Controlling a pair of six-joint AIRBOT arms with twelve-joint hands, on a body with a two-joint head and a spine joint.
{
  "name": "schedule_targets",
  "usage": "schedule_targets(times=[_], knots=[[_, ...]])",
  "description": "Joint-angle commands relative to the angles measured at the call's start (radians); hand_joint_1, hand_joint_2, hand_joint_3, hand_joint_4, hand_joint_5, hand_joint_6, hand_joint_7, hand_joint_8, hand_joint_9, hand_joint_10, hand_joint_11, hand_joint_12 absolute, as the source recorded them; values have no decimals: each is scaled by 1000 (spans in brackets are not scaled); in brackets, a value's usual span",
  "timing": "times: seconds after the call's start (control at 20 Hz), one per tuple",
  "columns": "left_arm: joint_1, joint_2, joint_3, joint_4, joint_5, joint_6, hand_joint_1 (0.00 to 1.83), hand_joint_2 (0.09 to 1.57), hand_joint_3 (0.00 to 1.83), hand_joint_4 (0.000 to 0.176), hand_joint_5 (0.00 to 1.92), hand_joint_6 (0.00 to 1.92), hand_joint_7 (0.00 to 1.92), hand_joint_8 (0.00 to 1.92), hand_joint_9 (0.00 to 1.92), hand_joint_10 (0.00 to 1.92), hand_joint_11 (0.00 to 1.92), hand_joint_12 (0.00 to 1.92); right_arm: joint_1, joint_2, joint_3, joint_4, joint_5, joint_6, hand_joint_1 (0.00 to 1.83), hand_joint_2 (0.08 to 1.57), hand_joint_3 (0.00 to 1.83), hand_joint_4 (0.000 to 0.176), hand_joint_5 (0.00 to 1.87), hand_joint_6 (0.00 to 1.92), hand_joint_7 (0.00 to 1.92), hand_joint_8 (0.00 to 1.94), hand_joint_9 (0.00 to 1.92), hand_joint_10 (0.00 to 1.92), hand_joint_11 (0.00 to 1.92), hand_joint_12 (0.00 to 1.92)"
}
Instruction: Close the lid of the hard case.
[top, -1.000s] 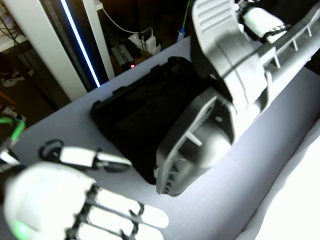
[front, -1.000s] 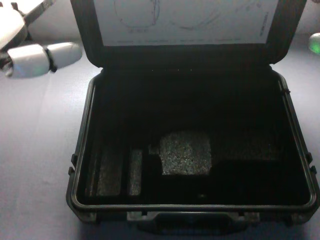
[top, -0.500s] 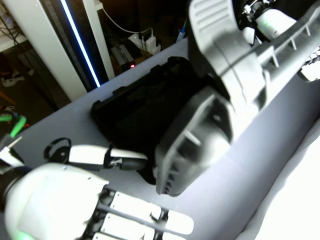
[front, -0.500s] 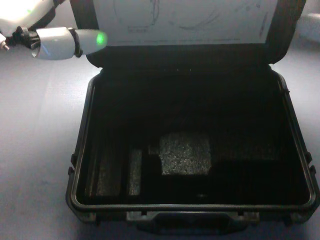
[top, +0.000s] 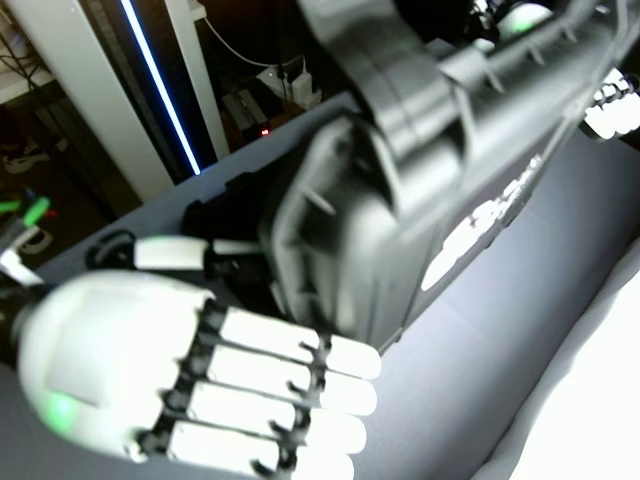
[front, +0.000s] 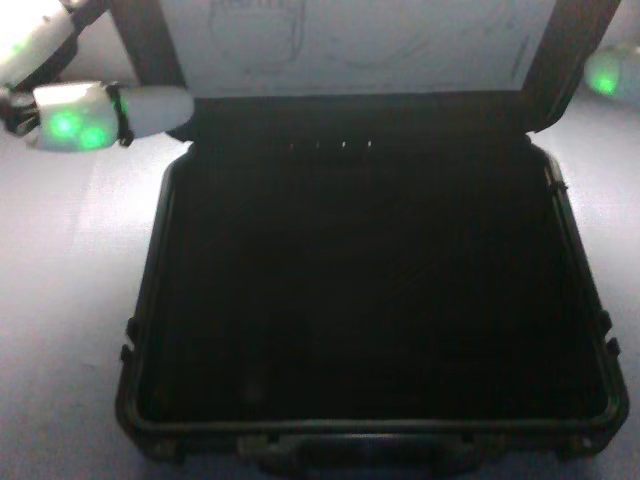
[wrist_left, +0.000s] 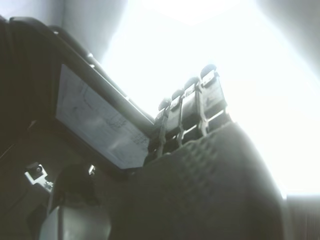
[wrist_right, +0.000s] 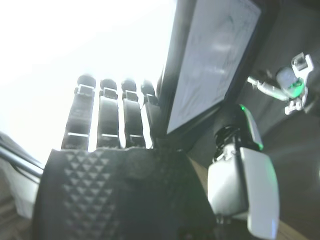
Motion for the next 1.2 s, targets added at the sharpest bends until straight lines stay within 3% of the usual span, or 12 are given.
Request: schedule_targets(times=[0.0, 0.1, 0.15, 0.2, 0.4, 0.45, 0.6, 0.65, 0.7, 0.8, 1.0, 1.15], knots=[[1, 12, -10, 16, -165, -9, 0, 1025, 0, 0, 0, 0, 0, 0, 0, 0, 0, 0, 0, 4, -13, -2, 180, 12, 60, 1239, 11, 0, 140, 1, 147, 0, 110, 0, 108, 43], [34, 32, -37, 17, -198, -14, 0, 1048, 6, 0, 0, 0, 0, 0, 0, 0, 0, 0, -44, 11, -30, 24, 223, 12, 88, 1241, 7, 0, 150, 4, 145, 0, 110, 1, 116, 49], [56, 45, -54, 19, -217, -15, 0, 1051, 6, 0, 0, 0, 0, 0, 0, 0, 0, 0, -66, 12, -36, 35, 244, 13, 108, 1229, 0, 20, 171, 11, 153, 3, 112, 1, 118, 52], [80, 60, -72, 19, -236, -15, 0, 1023, 0, 0, 0, 0, 0, 0, 0, 0, 0, 0, -88, 11, -43, 49, 266, 14, 92, 1236, 3, 1, 176, 10, 150, 1, 114, 2, 130, 59], [143, 103, -114, 19, -279, -28, 0, 1072, 16, 0, 0, 0, 0, 0, 0, 0, 2, 1, -133, 17, -63, 70, 300, 19, 113, 1234, 1, 2, 174, 3, 141, 0, 97, 0, 113, 56], [162, 111, -121, 19, -293, -39, 0, 1076, 17, 0, 0, 0, 0, 0, 0, 0, 3, 1, -140, 19, -68, 70, 303, 19, 132, 1211, 0, 39, 184, 6, 148, 3, 88, 0, 99, 51], [204, 133, -141, 19, -321, -53, 0, 1073, 12, 0, 0, 0, 0, 0, 1, 0, 20, 9, -153, 19, -75, 70, 309, 19, 158, 1201, 0, 63, 189, 4, 166, 6, 86, 2, 85, 46], [212, 139, -146, 19, -324, -53, 0, 1066, 8, 0, 0, 0, 0, 0, 7, 3, 15, 7, -157, 20, -77, 70, 310, 19, 140, 1209, 0, 38, 175, 0, 159, 2, 93, 4, 97, 51], [222, 147, -153, 19, -329, -53, 0, 1058, 3, 0, 0, 0, 7, 3, 14, 5, 20, 9, -166, 21, -80, 73, 311, 19, 138, 1215, 3, 27, 172, 0, 159, 1, 97, 5, 102, 54], [242, 156, -163, 17, -336, -54, 0, 1049, 0, 0, 0, 0, 2, 0, 7, 1, 19, 9, -200, 29, -93, 88, 324, 19, 156, 1225, 5, 31, 172, 0, 158, 1, 89, 1, 94, 53], [286, 170, -185, 16, -354, -60, 0, 1033, 0, 0, 0, 0, 0, 0, 0, 0, 2, 1, -317, 69, -135, 158, 392, 19, 237, 1283, 16, 2, 154, 0, 129, 2, 72, 1, 78, 56], [339, 191, -215, 10, -389, -60, 0, 1062, 9, 0, 0, 0, 2, 0, 44, 13, 0, 0, -395, 81, -155, 214, 447, 19, 379, 1297, 4, 0, 128, 1, 57, 0, 17, 1, 3, 33]])
